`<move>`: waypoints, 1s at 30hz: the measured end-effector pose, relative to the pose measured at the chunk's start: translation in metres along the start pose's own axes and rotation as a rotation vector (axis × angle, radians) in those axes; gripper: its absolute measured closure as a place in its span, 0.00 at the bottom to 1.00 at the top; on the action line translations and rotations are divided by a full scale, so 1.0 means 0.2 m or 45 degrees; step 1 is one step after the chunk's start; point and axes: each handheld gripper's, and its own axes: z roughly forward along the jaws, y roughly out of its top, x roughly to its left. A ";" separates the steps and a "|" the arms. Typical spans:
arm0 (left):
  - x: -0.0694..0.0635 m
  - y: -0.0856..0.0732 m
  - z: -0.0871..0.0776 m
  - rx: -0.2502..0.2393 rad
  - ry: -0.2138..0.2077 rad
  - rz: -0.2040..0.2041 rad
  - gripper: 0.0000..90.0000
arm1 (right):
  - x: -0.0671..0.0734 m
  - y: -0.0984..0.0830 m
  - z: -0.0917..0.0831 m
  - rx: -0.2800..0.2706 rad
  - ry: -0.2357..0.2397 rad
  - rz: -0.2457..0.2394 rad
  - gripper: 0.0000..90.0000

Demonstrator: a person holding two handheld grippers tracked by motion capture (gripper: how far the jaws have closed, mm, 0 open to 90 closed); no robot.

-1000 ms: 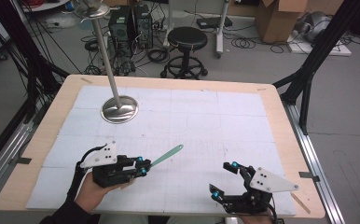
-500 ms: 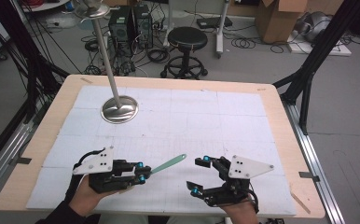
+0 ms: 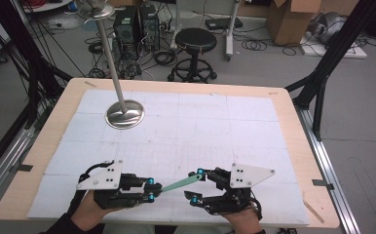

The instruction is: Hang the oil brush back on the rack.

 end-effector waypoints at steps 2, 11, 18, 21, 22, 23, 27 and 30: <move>-0.01 0.00 0.01 -0.025 -0.009 -0.004 0.91 | 0.00 0.00 0.00 -0.023 0.012 0.004 0.54; -0.02 0.02 0.03 -0.074 -0.043 -0.012 0.91 | 0.02 -0.01 0.03 -0.057 0.070 0.013 0.58; -0.03 0.02 0.05 -0.091 -0.056 -0.020 0.91 | 0.02 -0.02 0.05 -0.084 0.106 0.015 0.67; -0.03 0.02 0.05 -0.088 -0.058 -0.019 0.91 | 0.02 -0.02 0.04 -0.100 0.116 0.017 0.72; -0.03 0.02 0.05 -0.090 -0.058 -0.018 0.91 | 0.02 -0.02 0.04 -0.105 0.111 0.014 0.74; -0.03 0.02 0.06 -0.089 -0.060 -0.017 0.91 | 0.01 -0.02 0.04 -0.109 0.106 0.014 0.76; -0.03 0.02 0.06 -0.086 -0.061 -0.015 0.91 | 0.01 -0.02 0.03 -0.119 0.120 0.041 0.81; -0.03 0.01 0.06 -0.087 -0.060 -0.018 0.90 | 0.01 -0.02 0.03 -0.113 0.129 0.053 0.83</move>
